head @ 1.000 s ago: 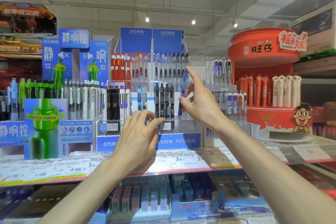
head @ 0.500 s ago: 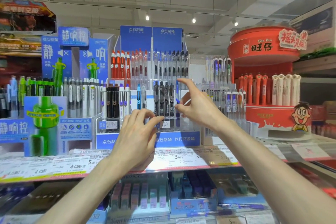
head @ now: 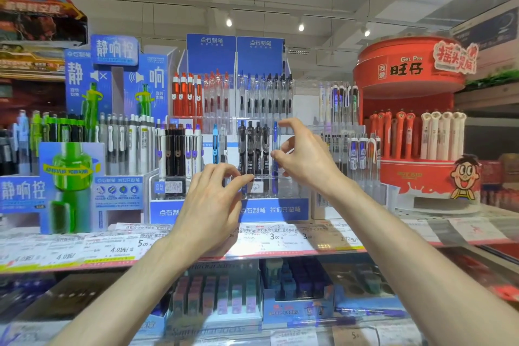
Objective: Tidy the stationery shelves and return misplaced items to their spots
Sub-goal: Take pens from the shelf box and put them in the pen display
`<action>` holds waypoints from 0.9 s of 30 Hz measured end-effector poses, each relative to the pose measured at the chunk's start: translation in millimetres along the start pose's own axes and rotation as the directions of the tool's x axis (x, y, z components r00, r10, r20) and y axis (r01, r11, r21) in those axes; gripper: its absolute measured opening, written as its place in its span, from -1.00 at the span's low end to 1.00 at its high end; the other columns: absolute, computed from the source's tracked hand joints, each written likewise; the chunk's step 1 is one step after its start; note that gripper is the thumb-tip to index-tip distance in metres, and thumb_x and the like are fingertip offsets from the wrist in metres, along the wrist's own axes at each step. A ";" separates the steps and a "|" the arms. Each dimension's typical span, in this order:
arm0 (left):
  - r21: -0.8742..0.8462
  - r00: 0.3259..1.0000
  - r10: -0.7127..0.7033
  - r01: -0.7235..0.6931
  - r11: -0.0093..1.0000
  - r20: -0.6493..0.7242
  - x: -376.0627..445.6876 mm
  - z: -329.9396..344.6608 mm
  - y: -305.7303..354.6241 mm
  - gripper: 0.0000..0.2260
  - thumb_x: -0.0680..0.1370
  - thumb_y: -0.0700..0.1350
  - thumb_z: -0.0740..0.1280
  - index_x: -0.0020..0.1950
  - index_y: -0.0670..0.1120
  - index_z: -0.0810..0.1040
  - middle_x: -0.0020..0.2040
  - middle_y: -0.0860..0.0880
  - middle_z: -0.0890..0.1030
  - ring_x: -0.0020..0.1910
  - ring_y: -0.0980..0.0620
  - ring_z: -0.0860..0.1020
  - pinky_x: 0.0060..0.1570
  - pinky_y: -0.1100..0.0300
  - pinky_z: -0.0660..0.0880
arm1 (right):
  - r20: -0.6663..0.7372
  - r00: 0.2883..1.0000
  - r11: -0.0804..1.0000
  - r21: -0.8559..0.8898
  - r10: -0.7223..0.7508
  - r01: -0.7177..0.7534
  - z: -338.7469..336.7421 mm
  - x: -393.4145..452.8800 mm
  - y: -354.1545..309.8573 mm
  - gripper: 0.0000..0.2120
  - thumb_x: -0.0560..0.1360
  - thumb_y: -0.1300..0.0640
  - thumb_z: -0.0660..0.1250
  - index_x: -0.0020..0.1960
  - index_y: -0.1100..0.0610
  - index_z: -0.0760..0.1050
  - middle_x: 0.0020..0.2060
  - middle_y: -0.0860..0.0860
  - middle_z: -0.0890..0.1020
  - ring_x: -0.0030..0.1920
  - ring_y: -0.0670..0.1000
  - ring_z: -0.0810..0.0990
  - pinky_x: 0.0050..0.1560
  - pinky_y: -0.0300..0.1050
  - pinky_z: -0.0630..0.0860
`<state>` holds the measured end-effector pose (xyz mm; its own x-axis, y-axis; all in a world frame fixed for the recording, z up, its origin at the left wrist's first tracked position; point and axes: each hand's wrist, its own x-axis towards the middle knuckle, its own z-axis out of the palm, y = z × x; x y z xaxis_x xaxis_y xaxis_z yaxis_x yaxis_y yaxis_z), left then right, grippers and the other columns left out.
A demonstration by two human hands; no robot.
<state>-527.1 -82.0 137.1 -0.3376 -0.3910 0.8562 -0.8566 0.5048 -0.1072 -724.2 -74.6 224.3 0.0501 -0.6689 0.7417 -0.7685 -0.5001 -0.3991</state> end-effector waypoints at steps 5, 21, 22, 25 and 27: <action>-0.031 1.000 -0.021 0.021 0.999 0.019 -1.1 -1.6 0.7 -0.62 0.55 -0.07 0.28 0.38 0.00 0.50 0.20 -0.02 0.49 0.23 -0.06 0.42 0.21 -0.02 0.38 | -0.025 0.999 1.000 0.021 0.024 -0.023 3.1 -6.6 2.4 -0.49 0.56 0.07 0.39 0.45 0.07 0.32 -0.25 -0.09 0.69 -0.27 -0.19 0.64 0.10 -0.07 0.58; -0.294 0.995 -0.088 0.070 0.953 -0.051 -100.4 2.2 36.9 -0.70 0.56 -0.08 0.31 0.27 -0.12 0.59 0.29 -0.10 0.54 0.27 -0.15 0.47 0.29 -0.08 0.37 | 0.049 0.997 0.946 -0.315 -0.059 0.071 3.9 -164.9 50.8 -0.43 0.61 -0.24 0.13 0.52 0.05 0.33 0.54 0.01 0.32 0.57 0.01 0.18 0.55 0.13 0.12; -0.292 0.995 -0.085 0.066 0.954 -0.053 -111.1 4.8 43.0 -0.70 0.56 -0.09 0.32 0.26 -0.14 0.60 0.29 -0.11 0.54 0.28 -0.17 0.48 0.30 -0.10 0.36 | 0.050 0.998 0.949 -0.309 -0.045 0.058 6.5 -179.6 57.5 -0.43 0.61 -0.24 0.13 0.51 0.05 0.34 0.55 0.02 0.30 0.58 0.02 0.16 0.55 0.14 0.11; -0.308 0.993 -0.091 0.065 0.949 -0.071 -139.8 12.0 63.8 -0.70 0.56 -0.15 0.35 0.27 -0.18 0.59 0.36 -0.18 0.50 0.39 -0.22 0.42 0.37 -0.17 0.30 | 0.020 0.999 0.964 -0.264 -0.032 0.036 10.8 -222.8 75.4 -0.45 0.61 -0.18 0.18 0.48 0.09 0.38 0.55 0.03 0.29 0.57 0.02 0.18 0.54 0.15 0.16; -0.354 0.988 -0.146 0.116 0.928 -0.057 -157.9 17.9 78.7 -0.70 0.56 -0.17 0.35 0.28 -0.20 0.58 0.40 -0.20 0.46 0.41 -0.22 0.39 0.40 -0.10 0.29 | -0.033 0.999 0.977 -0.212 -0.024 0.017 13.5 -249.6 87.9 -0.50 0.60 -0.12 0.24 0.45 0.13 0.42 0.54 0.05 0.30 0.55 0.04 0.24 0.52 0.11 0.21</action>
<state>-548.2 5.7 -15.6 -0.1865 -0.4159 0.8901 -0.6958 0.6955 0.1792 -795.7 41.0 -3.2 0.0475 -0.6381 0.7685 -0.8852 -0.3834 -0.2637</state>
